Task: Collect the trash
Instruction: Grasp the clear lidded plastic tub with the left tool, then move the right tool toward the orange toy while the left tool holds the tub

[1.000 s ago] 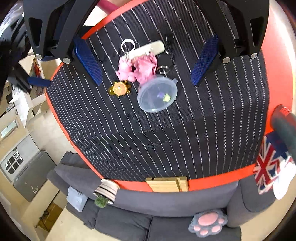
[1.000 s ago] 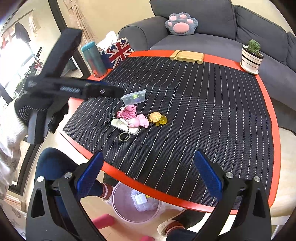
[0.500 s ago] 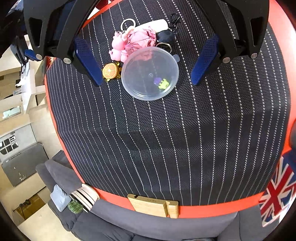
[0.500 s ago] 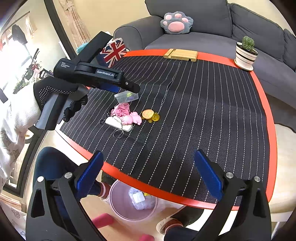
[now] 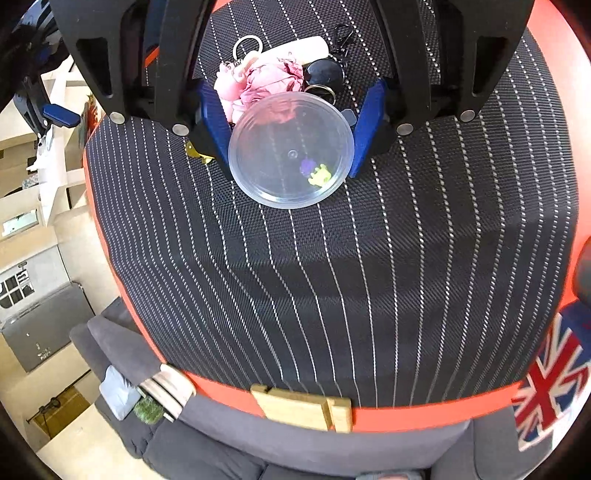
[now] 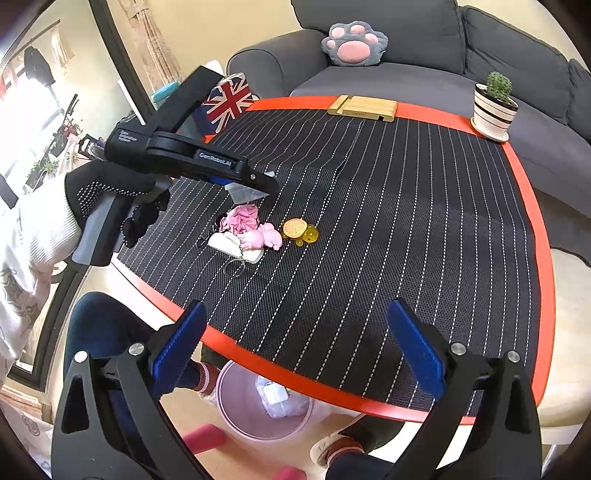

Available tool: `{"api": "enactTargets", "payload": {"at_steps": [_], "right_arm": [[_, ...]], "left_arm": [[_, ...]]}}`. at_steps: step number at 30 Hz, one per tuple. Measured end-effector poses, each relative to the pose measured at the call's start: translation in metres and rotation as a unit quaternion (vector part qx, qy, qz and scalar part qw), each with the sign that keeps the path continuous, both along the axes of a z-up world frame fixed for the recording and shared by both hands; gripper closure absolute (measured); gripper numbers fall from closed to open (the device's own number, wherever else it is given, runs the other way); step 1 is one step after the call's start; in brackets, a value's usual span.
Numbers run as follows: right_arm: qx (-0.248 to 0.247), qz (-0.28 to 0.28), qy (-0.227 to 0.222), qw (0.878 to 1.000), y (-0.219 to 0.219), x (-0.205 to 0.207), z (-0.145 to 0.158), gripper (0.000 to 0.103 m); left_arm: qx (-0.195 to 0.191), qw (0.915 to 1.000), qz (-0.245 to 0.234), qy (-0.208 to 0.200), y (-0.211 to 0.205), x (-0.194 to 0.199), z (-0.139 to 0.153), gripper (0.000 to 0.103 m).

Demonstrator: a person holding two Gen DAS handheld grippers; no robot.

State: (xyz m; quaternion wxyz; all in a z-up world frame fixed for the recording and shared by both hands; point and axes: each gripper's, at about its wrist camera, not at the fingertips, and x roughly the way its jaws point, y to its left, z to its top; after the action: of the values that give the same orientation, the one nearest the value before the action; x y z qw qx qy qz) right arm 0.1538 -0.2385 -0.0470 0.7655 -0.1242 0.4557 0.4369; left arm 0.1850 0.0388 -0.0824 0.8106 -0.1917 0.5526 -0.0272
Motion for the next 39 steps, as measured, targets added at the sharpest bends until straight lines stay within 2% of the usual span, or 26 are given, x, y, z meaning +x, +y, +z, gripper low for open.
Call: {"api": "enactTargets", "payload": {"at_steps": [8,14,21,25,33,39], "right_arm": [[-0.024,0.037,-0.016,0.999,0.02,0.007,-0.002,0.006],[-0.058,0.093,-0.036,0.993,0.042,0.019,-0.007,0.006],[-0.102,0.176,-0.065,0.977,0.073,0.034,-0.016,0.006],[-0.13,0.227,-0.078,0.962,0.091,0.04,-0.023,0.006],[-0.174,0.302,-0.091,0.933,0.114,0.041,-0.042,0.028],[-0.182,0.319,-0.092,0.926,0.126,0.045,-0.051,0.044]], "left_arm": [[0.044,0.9965,0.003,-0.071,0.002,-0.027,0.033,0.044],[0.062,0.9923,0.003,-0.107,0.0,-0.05,0.05,0.044],[0.053,0.9905,0.001,-0.127,-0.003,-0.066,0.059,0.044],[0.049,0.9901,-0.002,-0.132,-0.003,-0.073,0.059,0.044],[0.043,0.9903,0.002,-0.132,0.004,-0.078,0.057,0.044],[0.041,0.991,0.011,-0.127,0.012,-0.082,0.052,0.044]]}}
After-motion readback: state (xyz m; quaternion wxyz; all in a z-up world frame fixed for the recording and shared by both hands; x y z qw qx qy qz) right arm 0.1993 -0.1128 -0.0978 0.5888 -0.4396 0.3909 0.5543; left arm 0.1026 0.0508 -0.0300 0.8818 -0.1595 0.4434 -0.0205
